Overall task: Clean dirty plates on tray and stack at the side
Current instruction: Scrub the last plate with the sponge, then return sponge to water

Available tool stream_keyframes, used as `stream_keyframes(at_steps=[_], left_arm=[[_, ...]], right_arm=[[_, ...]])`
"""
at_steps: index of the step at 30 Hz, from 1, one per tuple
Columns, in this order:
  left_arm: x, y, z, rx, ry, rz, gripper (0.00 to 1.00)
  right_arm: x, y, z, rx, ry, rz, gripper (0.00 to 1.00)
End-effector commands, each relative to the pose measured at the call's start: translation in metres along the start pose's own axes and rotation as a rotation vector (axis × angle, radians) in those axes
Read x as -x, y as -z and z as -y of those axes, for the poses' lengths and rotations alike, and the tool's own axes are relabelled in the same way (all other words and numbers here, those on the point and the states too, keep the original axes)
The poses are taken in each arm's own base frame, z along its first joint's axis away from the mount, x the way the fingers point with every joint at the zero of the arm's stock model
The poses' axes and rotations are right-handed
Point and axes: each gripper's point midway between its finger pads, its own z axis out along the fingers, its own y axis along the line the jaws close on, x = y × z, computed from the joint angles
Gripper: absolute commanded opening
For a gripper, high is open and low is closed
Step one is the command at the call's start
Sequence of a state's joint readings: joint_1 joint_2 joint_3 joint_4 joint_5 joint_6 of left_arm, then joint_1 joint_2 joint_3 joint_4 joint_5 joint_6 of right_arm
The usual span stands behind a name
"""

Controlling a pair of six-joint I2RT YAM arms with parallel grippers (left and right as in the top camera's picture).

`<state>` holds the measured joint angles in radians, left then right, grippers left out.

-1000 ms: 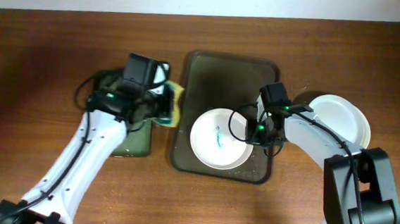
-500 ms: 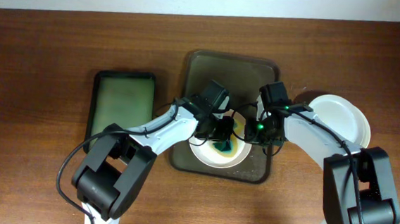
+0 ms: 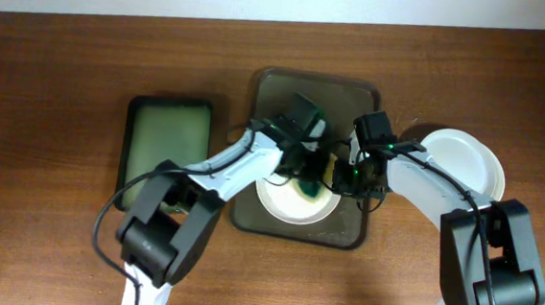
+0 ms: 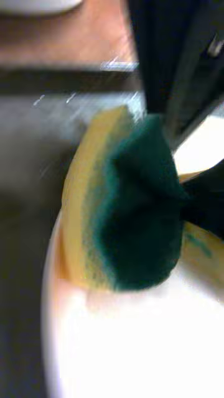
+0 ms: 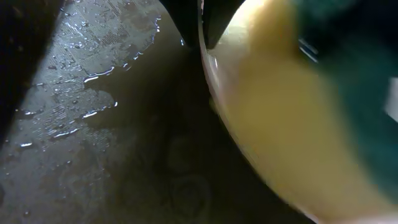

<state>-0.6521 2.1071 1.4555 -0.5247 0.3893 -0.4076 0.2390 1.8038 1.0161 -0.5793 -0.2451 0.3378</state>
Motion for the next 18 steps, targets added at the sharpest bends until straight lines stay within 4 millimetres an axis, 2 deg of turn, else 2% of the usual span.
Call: stream_keyframes(at_steps=[1,2,4,5,6,8,9,11,13,16,17,18], left_arm=[[-0.033,-0.015,0.032,-0.159,-0.011,-0.146,0.0],[-0.033,-0.015,0.023,-0.122,0.002,-0.148,0.0],[-0.028,-0.006,-0.019,0.064,0.049,-0.125,0.0],[-0.021,0.014,-0.059,0.211,0.099,-0.094,0.0],[-0.016,0.026,-0.076,0.272,0.113,-0.073,0.0],[-0.003,0.062,-0.123,0.487,0.127,-0.004,0.0],[0.002,0.075,-0.134,0.559,0.113,0.025,0.0],[0.006,0.084,-0.142,0.633,0.091,0.051,0.0],[0.006,0.079,-0.133,0.625,0.069,0.052,0.0],[-0.002,0.062,-0.1,0.514,0.029,0.017,0.0],[0.002,0.065,-0.086,0.484,0.013,0.031,0.0],[0.01,0.077,-0.075,0.461,0.008,0.059,0.0]], right_arm=[[-0.009,-0.012,0.016,-0.069,-0.003,-0.036,0.04],[-0.01,-0.012,0.016,-0.069,-0.004,-0.037,0.04],[-0.009,-0.012,0.016,-0.069,-0.004,-0.037,0.04],[-0.009,-0.012,0.016,-0.069,-0.004,-0.037,0.04],[-0.009,-0.012,0.016,-0.069,-0.004,-0.037,0.04],[-0.009,-0.012,0.016,-0.069,-0.003,-0.036,0.04],[-0.009,-0.012,0.016,-0.069,-0.003,-0.036,0.04],[-0.009,-0.012,0.016,-0.069,-0.004,-0.037,0.04],[-0.009,-0.012,0.016,-0.069,-0.004,-0.037,0.04],[-0.009,-0.012,0.016,-0.069,-0.003,-0.037,0.04],[-0.01,-0.012,0.016,-0.069,-0.003,-0.037,0.04],[-0.01,-0.012,0.016,-0.069,-0.004,-0.037,0.04]])
